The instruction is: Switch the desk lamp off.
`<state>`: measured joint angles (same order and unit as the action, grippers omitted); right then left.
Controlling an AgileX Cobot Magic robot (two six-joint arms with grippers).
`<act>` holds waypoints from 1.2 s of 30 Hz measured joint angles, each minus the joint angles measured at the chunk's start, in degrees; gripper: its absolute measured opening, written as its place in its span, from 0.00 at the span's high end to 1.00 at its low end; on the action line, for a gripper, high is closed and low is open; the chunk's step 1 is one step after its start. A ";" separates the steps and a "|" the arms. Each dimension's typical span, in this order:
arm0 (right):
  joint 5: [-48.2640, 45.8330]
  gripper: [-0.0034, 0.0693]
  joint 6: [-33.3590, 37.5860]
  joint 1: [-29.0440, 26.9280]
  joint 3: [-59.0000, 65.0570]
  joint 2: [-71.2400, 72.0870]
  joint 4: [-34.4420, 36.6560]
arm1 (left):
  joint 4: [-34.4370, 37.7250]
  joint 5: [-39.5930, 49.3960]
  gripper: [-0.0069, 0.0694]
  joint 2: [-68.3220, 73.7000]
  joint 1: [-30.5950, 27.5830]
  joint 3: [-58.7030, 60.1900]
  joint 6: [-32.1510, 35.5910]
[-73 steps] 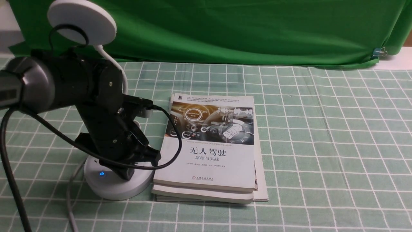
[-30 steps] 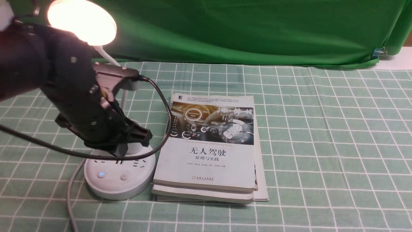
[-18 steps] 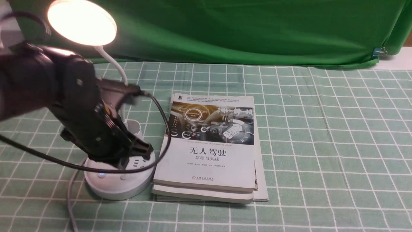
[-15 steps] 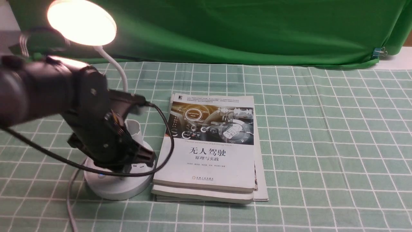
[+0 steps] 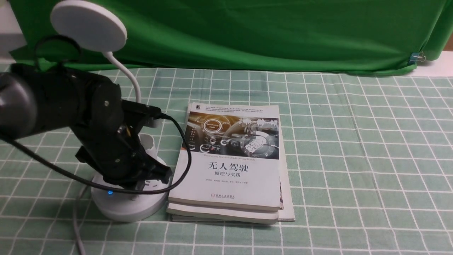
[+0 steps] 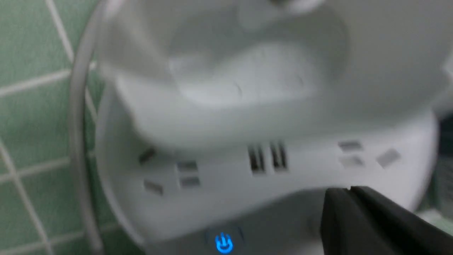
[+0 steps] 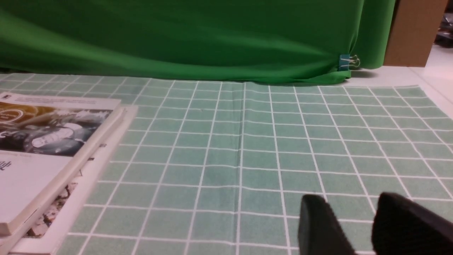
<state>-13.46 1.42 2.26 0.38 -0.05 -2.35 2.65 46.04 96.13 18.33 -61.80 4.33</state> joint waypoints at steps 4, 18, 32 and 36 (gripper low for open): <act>0.00 0.62 0.00 0.00 0.00 0.00 0.00 | 0.90 0.44 0.91 -6.19 0.00 0.00 0.00; 0.00 0.62 0.00 0.00 0.00 0.00 0.00 | 2.88 -10.87 0.91 -41.21 0.00 14.87 0.00; 0.00 0.62 0.00 0.00 0.00 0.00 0.00 | 4.86 -21.29 0.91 -85.03 0.00 44.79 0.00; 0.00 0.62 0.00 0.00 0.00 0.00 0.00 | 5.10 -21.20 0.91 -88.50 0.00 47.26 0.00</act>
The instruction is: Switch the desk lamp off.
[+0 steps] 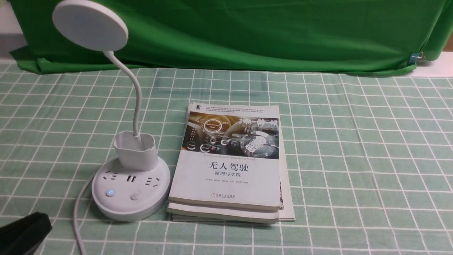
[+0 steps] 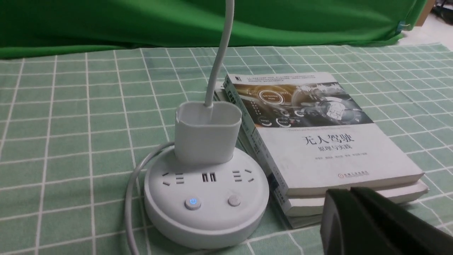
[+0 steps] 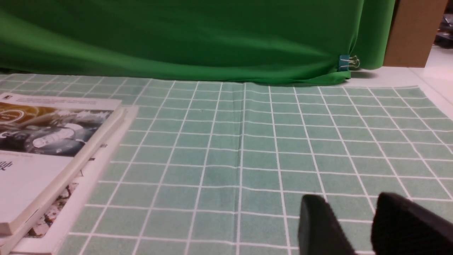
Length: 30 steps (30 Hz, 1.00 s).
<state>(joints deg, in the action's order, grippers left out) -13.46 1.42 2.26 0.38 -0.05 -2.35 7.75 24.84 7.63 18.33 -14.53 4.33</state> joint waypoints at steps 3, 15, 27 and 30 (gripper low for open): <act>0.00 0.62 0.00 0.00 0.00 0.00 0.00 | 0.00 0.90 0.91 -0.35 0.00 0.26 -0.05; 0.00 0.62 0.00 0.00 0.00 0.00 0.00 | -2.19 1.52 0.91 -0.52 -0.08 0.73 -0.05; 0.00 0.62 0.00 0.00 0.00 0.00 0.00 | 1.46 -4.96 0.91 -7.63 -16.90 11.08 1.51; -0.02 0.62 0.00 0.00 0.00 0.00 0.00 | 1.68 -5.99 0.91 -7.70 -17.42 14.26 1.29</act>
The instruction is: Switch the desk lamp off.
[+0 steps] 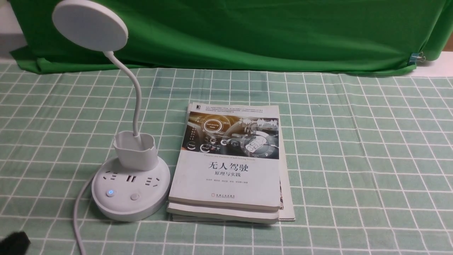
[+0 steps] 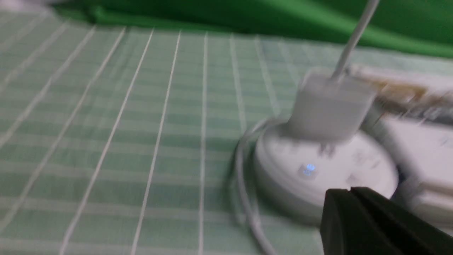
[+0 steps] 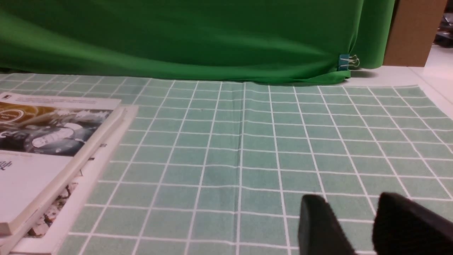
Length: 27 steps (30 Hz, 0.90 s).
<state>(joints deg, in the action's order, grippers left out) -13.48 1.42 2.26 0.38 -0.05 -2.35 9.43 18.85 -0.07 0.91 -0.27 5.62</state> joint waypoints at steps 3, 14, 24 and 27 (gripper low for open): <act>0.00 0.62 0.00 0.00 0.00 0.00 0.00 | 0.25 -0.80 0.91 0.00 -0.11 0.56 -1.63; 0.00 0.62 0.00 0.00 0.00 0.00 0.00 | 0.42 -1.28 0.91 0.00 -0.11 0.56 -1.52; 0.00 0.62 0.00 0.00 0.00 0.00 0.00 | 0.44 -1.30 0.91 0.00 -0.11 0.56 -1.52; 0.00 0.62 0.00 0.00 0.00 0.00 0.00 | 0.44 -1.30 0.91 0.00 -0.11 0.56 -1.52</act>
